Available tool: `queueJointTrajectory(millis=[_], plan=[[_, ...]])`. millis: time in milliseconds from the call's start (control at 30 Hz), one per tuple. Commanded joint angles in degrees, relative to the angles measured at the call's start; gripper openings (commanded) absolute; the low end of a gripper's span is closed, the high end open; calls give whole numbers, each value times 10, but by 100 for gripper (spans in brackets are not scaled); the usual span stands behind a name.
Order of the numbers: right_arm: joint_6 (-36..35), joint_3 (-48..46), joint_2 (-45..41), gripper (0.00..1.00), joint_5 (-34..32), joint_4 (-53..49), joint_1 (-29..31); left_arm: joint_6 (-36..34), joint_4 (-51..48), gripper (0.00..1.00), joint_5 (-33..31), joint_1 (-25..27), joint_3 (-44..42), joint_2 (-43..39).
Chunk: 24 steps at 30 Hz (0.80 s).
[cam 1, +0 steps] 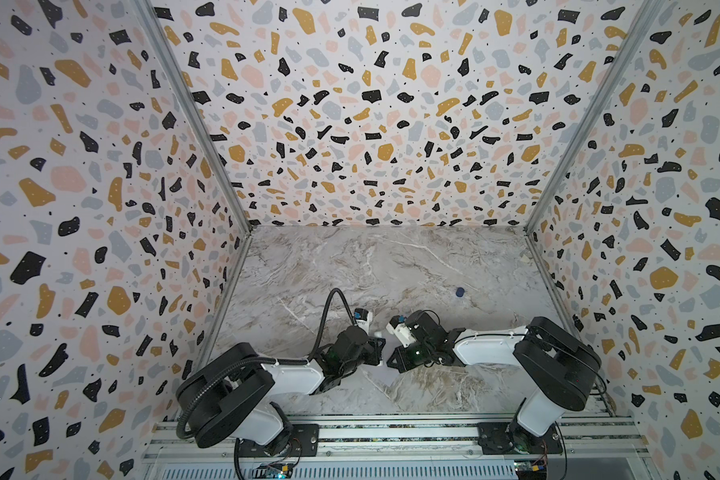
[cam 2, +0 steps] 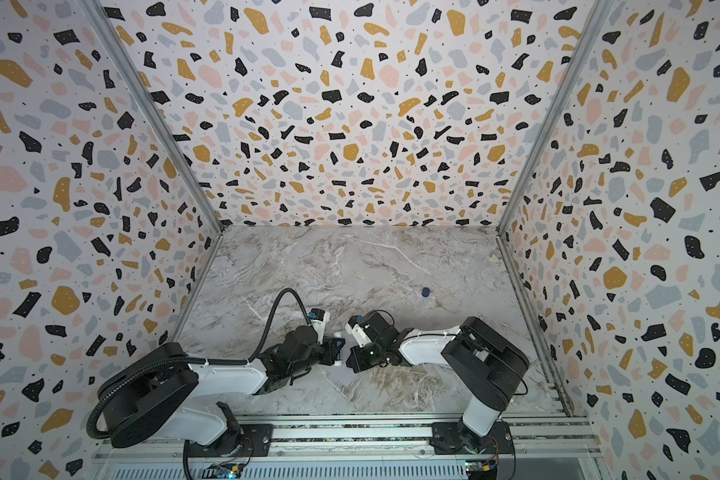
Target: Place the letter into the envelope and seal it
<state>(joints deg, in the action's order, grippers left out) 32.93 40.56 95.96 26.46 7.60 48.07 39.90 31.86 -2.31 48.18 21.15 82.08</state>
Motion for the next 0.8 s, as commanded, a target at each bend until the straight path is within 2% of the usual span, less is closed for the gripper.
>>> queueJointTrajectory(millis=[0,200,567,767], plan=[[-8,-10,13,0,-6,-39,-31,-8,-7,0,-17,2,4,1],[-24,-2,30,0,3,-37,-81,-9,-10,0,-17,2,5,-1],[-61,0,37,0,12,-55,-208,-14,-18,0,-21,2,6,-7],[-68,14,37,0,16,-64,-222,-14,-21,0,-22,2,9,-11]])
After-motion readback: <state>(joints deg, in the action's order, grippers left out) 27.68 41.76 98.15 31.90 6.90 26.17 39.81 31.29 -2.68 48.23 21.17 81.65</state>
